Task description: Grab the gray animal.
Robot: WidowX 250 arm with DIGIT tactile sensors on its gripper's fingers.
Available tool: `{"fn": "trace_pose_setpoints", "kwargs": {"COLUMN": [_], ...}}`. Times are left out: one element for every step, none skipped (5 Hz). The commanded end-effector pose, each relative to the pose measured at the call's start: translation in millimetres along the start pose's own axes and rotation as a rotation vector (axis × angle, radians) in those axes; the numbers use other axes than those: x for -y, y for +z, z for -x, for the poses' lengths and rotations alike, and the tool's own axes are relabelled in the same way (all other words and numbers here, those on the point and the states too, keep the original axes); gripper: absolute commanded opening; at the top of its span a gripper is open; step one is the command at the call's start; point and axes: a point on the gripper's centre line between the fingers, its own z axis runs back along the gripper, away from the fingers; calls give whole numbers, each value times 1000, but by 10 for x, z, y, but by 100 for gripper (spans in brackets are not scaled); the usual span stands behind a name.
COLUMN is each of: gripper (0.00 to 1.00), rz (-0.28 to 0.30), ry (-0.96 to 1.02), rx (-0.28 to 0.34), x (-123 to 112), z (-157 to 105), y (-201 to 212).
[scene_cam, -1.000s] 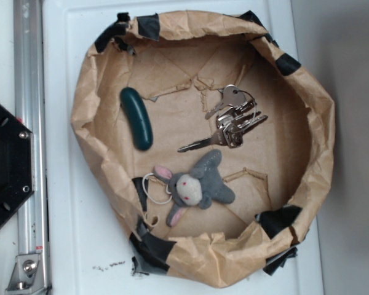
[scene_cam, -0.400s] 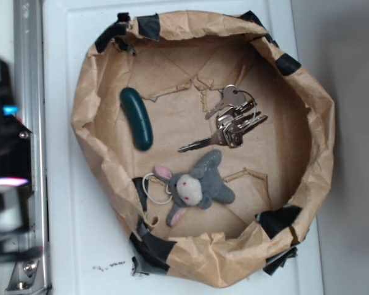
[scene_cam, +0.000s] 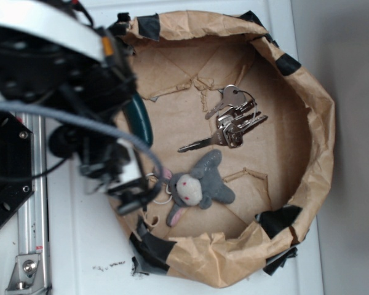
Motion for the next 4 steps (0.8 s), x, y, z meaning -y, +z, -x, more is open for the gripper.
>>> {"fn": "trace_pose_setpoints", "kwargs": {"gripper": [100, 100, 100, 100], "rz": [-26, -88, -95, -145], "ry": [103, 29, -96, -204], "rx": [-34, -78, -74, -103], "x": [47, 160, 363, 555], "z": [-250, -100, 24, 70], "y": [-409, -810, -1199, -1449]}}
